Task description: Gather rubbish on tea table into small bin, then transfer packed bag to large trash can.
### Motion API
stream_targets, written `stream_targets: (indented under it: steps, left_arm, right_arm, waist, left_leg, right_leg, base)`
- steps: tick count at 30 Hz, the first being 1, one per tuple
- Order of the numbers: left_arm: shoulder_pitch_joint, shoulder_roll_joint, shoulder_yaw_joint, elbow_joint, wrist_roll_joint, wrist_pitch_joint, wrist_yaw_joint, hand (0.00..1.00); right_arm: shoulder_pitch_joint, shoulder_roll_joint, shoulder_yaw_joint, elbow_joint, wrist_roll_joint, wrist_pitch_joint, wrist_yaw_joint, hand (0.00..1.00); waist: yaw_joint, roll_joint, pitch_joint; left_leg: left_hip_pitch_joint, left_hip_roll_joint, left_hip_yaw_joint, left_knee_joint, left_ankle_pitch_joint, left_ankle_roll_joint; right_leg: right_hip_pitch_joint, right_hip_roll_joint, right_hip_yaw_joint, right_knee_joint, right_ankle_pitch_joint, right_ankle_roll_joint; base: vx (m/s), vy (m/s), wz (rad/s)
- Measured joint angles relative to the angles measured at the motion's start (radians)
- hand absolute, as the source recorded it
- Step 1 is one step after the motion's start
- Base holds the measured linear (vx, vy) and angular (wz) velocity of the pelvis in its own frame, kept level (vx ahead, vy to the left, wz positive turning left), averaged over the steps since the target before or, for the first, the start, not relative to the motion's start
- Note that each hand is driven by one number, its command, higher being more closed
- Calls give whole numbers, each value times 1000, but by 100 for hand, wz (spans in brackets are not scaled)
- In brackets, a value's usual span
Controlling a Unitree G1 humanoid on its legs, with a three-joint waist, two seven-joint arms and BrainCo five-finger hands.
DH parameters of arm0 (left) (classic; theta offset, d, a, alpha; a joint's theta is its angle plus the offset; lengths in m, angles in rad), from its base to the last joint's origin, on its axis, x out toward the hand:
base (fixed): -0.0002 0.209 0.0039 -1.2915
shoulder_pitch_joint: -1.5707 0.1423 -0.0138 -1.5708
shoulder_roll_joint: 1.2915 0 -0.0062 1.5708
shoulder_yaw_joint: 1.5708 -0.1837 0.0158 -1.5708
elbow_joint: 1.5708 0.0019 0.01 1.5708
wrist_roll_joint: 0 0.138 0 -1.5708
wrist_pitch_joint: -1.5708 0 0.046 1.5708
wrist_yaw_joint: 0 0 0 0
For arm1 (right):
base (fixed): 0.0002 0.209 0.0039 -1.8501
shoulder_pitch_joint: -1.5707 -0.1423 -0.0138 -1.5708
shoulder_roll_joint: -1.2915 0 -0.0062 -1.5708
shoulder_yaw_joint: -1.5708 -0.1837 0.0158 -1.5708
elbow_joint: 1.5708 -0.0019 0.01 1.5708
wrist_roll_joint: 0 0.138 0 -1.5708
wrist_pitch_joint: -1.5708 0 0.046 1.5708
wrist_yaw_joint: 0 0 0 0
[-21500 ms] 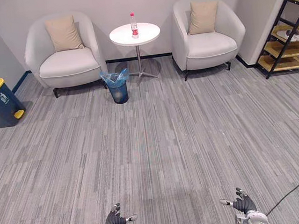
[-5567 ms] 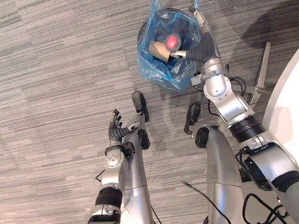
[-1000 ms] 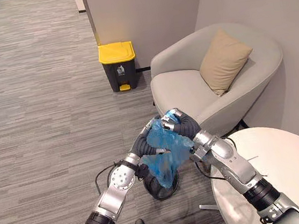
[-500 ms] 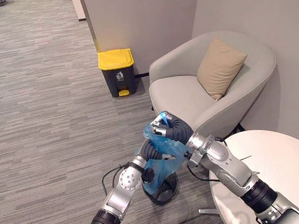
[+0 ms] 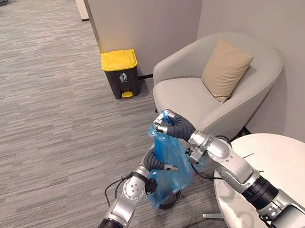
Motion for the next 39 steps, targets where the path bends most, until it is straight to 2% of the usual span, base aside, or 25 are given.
stream_targets:
  steps: [3, 4, 5, 8, 11, 16, 17, 22, 27, 39]
  left_arm:
    - [1, -17, 0, 16, -9, 2, 0, 0]
    - [4, -19, -2, 11, -11, 8, 3, 0]
    - [11, -20, -4, -27, 1, 35, 6, 0]
    - [23, -35, -7, -77, 18, 42, 12, 0]
    - [23, -47, -8, -69, 45, 45, 44, 0]
    - [-7, -48, -7, -5, 81, 51, 96, 0]
    - [-9, -48, -7, -1, 83, 50, 100, 100]
    - [-42, -59, -7, 72, 88, 67, 149, 100]
    - [-59, -59, -8, 110, 76, 69, 158, 100]
    - [-78, -96, 2, 125, -23, 68, 182, 100]
  right_arm:
    - [-26, 44, 22, 0, 28, 8, -1, 100]
    - [-48, 64, 50, 0, 39, 7, 4, 100]
    - [-65, 81, 75, 0, 39, 7, 6, 100]
    - [-87, 121, 115, 0, 39, 7, 8, 100]
    - [-94, 127, 141, 0, 39, 8, 7, 100]
    - [-115, 129, 180, 0, 46, 16, 0, 100]
    - [-118, 129, 180, 0, 50, 16, -1, 100]
    - [-173, 130, 243, 10, 71, 17, -24, 100]
    - [-192, 132, 285, 22, 89, 17, -25, 100]
    - [-213, 146, 287, 44, 109, 16, -21, 100]
  waist:
    - [1, 0, 0]
    - [0, 0, 0]
    - [2, 0, 0]
    - [11, -1, 0]
    - [27, -3, -1]
    - [25, -5, -1]
    - [25, -6, -1]
    - [25, -6, -1]
    - [26, -6, -1]
    - [25, -5, -1]
  left_leg:
    - [2, 1, 0, 0, 0, 0]
    - [2, 2, 0, 0, 0, 0]
    - [3, 2, 0, 0, 1, -1]
    - [6, 4, 0, 0, 0, -1]
    - [6, 6, 0, 0, 0, -1]
    - [6, 16, 0, 0, 5, -8]
    - [6, 17, 0, 0, 5, -8]
    - [5, 20, 0, 0, 6, -11]
    - [4, 19, -3, 0, 6, -11]
    - [2, 19, -4, 0, 4, -14]
  right_leg:
    - [1, 1, 0, 0, 0, 0]
    - [1, 2, 1, 0, 0, -1]
    - [1, 3, 1, 1, 1, -1]
    - [1, 4, 1, -2, 1, -1]
    - [5, 7, 1, -12, 7, -5]
    - [6, 12, 1, -16, 12, -11]
    - [6, 12, 1, -16, 12, -11]
    - [8, 15, 1, -23, 16, -13]
    - [17, 15, -2, -29, 18, -13]
    - [17, 15, -2, -30, 17, -12]
  base:
    - [0, 0, 0]
    - [0, 0, 0]
    - [0, 0, 0]
    - [0, 0, 0]
    - [0, 0, 0]
    - [0, 0, 0]
    - [0, 0, 0]
    - [0, 0, 0]
    - [17, 6, 2]
    - [0, 0, 0]
